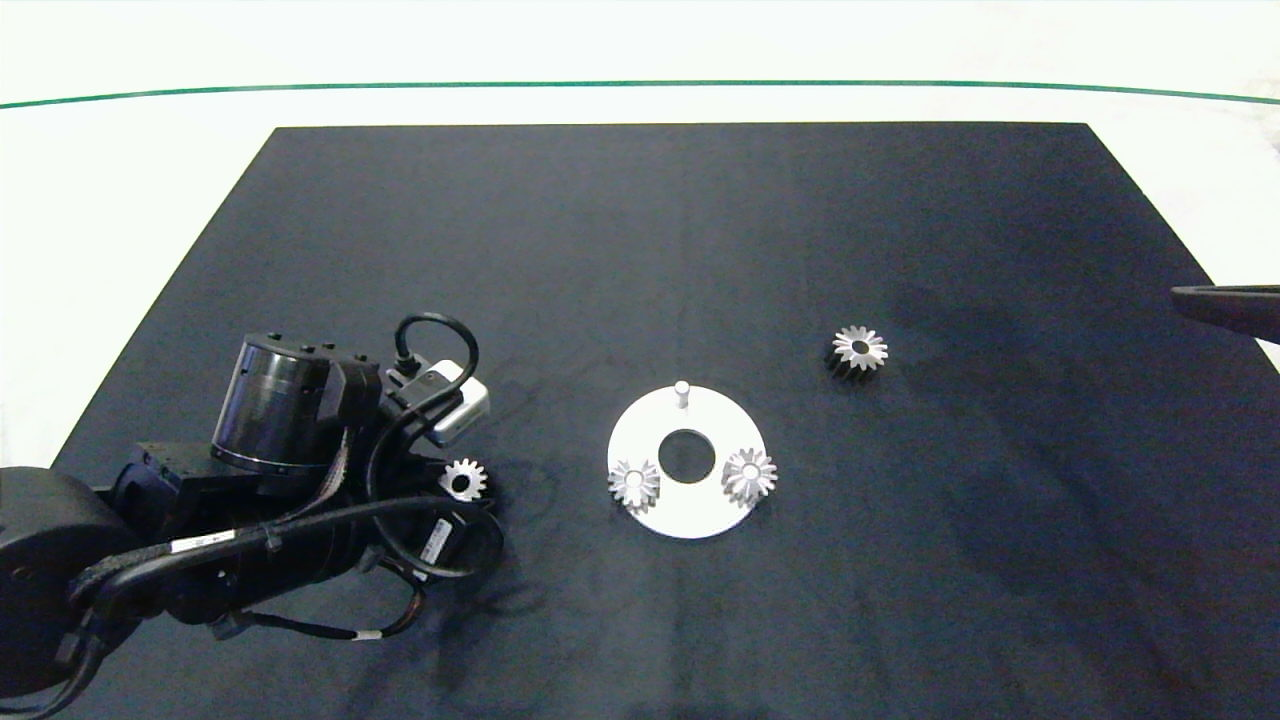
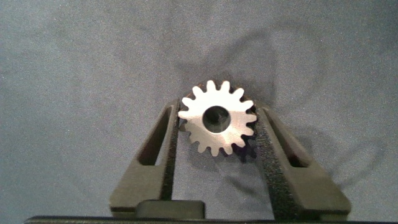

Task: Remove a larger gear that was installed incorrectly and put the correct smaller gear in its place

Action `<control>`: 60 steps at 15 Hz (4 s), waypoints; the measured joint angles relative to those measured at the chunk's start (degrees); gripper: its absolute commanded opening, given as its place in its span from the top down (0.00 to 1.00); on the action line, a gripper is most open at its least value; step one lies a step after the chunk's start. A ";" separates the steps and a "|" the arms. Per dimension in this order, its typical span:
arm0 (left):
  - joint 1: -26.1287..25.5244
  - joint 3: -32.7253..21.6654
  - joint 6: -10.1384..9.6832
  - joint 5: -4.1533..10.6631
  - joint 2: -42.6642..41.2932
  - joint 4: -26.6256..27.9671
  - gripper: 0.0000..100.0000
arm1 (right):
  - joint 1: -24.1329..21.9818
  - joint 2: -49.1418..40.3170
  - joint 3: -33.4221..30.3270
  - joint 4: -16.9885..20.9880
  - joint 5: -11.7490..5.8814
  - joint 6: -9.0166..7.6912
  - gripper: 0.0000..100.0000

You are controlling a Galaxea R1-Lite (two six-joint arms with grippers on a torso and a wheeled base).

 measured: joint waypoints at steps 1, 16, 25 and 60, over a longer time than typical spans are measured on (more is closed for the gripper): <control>0.00 0.00 0.00 -0.02 0.09 -0.04 0.62 | 0.00 0.00 0.02 -0.02 0.00 0.00 0.00; -0.66 -2.62 0.02 -0.02 -1.68 3.05 0.75 | 0.06 -0.78 1.29 0.07 4.78 0.00 0.00; -3.25 -4.61 0.13 -0.05 -3.61 5.38 0.75 | 0.20 -1.82 2.89 0.07 8.62 0.00 0.00; 0.88 -7.92 -1.87 -0.13 1.11 11.40 0.25 | 0.00 -2.84 5.71 0.07 8.97 0.02 0.00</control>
